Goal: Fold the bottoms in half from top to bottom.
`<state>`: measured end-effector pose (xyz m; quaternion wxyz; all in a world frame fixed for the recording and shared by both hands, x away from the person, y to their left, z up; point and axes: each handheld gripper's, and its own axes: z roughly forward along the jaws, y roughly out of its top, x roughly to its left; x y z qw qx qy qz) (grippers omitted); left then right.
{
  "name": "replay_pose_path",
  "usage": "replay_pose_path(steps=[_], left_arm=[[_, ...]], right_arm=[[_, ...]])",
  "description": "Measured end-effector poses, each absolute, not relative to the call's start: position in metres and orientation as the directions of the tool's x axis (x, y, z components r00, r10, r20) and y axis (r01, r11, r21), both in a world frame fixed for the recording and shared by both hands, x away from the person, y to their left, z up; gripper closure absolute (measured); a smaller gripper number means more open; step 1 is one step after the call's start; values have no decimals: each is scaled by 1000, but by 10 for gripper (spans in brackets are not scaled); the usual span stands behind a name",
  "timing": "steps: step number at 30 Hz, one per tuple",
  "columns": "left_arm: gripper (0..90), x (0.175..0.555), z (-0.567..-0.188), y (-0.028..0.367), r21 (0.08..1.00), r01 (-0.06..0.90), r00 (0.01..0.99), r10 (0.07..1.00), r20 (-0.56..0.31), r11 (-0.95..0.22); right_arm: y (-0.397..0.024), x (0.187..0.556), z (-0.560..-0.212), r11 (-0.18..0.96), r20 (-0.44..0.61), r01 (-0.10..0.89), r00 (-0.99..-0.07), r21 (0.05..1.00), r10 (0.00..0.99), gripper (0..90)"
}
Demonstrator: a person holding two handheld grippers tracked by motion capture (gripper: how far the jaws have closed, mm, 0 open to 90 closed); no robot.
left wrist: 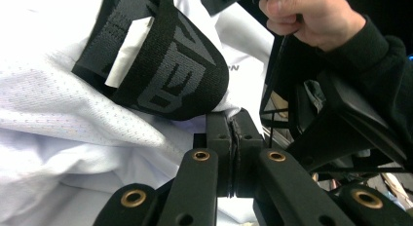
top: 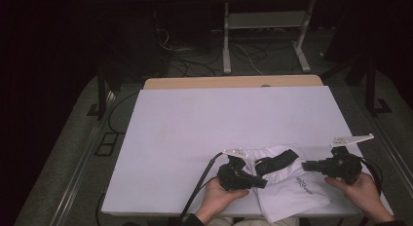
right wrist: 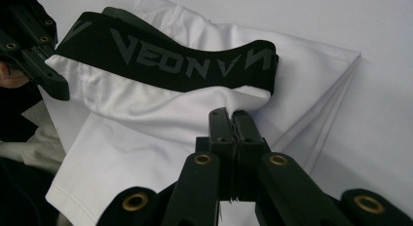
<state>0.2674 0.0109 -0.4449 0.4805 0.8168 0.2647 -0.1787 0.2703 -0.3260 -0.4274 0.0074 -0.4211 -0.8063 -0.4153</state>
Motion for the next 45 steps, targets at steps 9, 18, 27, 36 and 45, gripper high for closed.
replay_pose_path(steps=[9, 18, 27, 36, 45], left_arm=[[873, 263, -450, 5, 679, 598, 800, 256, -543, -426], [873, 261, -452, 4, 665, 577, 814, 261, -519, -475], [873, 262, -453, 4, 663, 573, 816, 262, -515, -482], [873, 262, -453, 2, 665, 580, 812, 264, -521, -471], [872, 263, -455, 0, 665, 587, 807, 263, -530, -462]], right_arm=[[-328, 268, -429, 317, 366, 699, -641, 641, 675, 877], [-328, 265, -433, 340, 397, 725, -637, 599, 660, 868], [-328, 268, -426, 322, 394, 731, -622, 602, 677, 565], [-326, 298, -416, 263, 387, 718, -603, 645, 697, 565], [-317, 323, -430, 285, 398, 752, -583, 594, 708, 602]])
